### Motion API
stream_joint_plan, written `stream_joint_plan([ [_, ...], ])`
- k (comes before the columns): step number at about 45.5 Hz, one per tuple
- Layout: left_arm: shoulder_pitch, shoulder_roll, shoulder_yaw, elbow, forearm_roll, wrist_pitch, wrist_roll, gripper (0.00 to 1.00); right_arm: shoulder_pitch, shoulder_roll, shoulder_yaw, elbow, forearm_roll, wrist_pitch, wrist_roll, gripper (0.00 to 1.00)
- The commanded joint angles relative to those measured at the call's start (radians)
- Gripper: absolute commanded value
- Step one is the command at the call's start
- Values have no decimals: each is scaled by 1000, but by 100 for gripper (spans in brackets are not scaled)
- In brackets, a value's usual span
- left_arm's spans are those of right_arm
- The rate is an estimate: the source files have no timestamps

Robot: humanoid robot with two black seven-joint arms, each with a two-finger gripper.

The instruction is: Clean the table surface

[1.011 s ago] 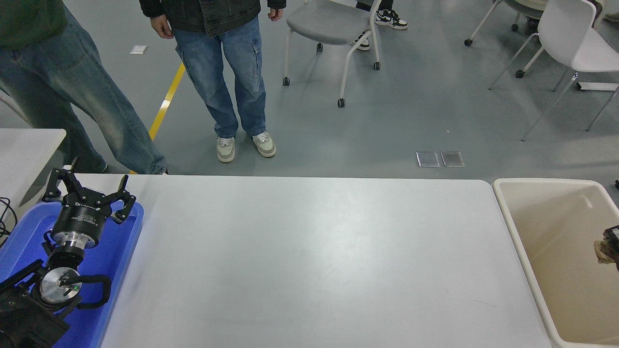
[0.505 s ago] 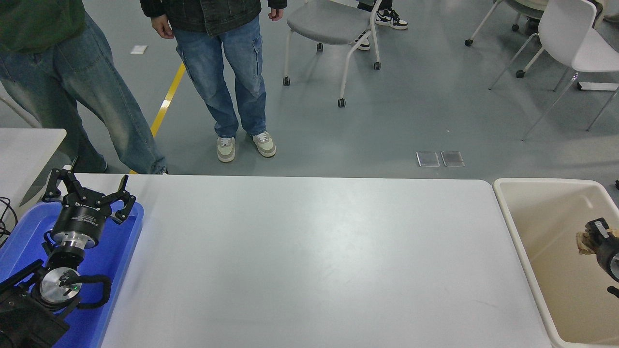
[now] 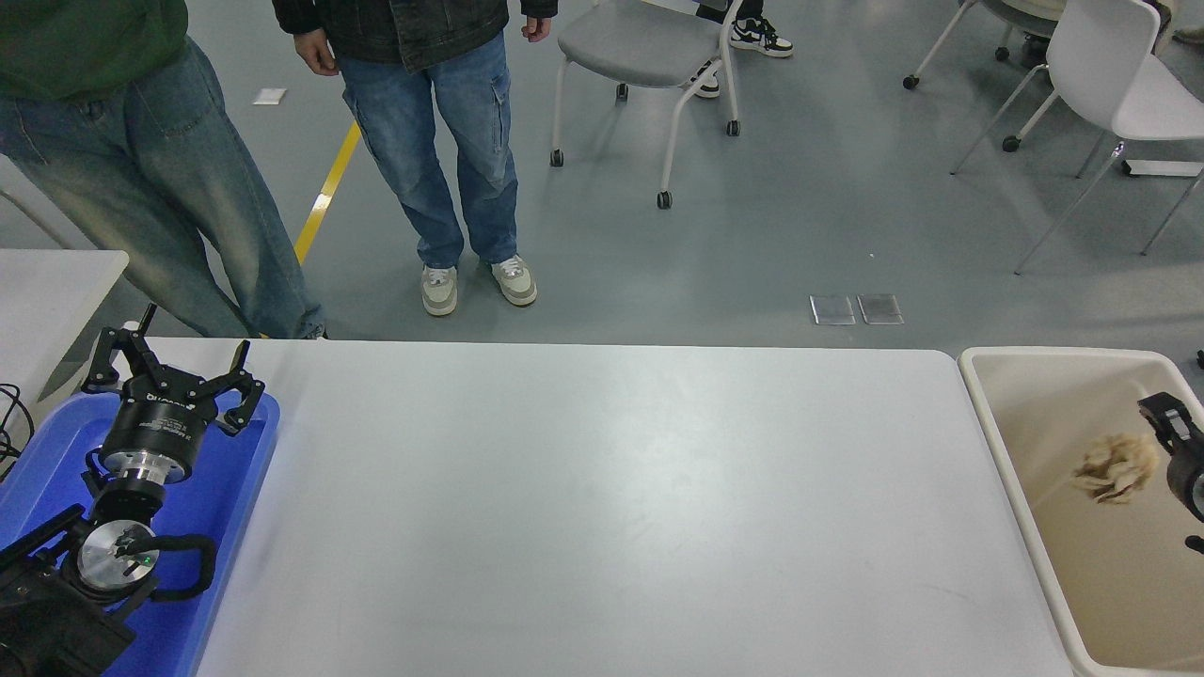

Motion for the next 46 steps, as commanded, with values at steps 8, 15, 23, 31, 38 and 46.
stream_joint_plan([
  [8,2,0,0,0,-1,0,-2,100,7,-2,-3,-4,37,-1,0,100],
  [15,2,0,0,0,-1,0,-2,100,10,-15,5,-2,80,6,0,100],
  [23,2,0,0,0,-1,0,-2,100,29,-19,8,-1,230,9,5,100],
  [31,2,0,0,0,-1,0,-2,100,41,-51,67,91,394,43,5,100],
  [38,2,0,0,0,-1,0,-2,100,0,-136,308,301,426,48,12,100],
  [46,2,0,0,0,-1,0,-2,100,-83,-181,504,493,420,55,12,100],
])
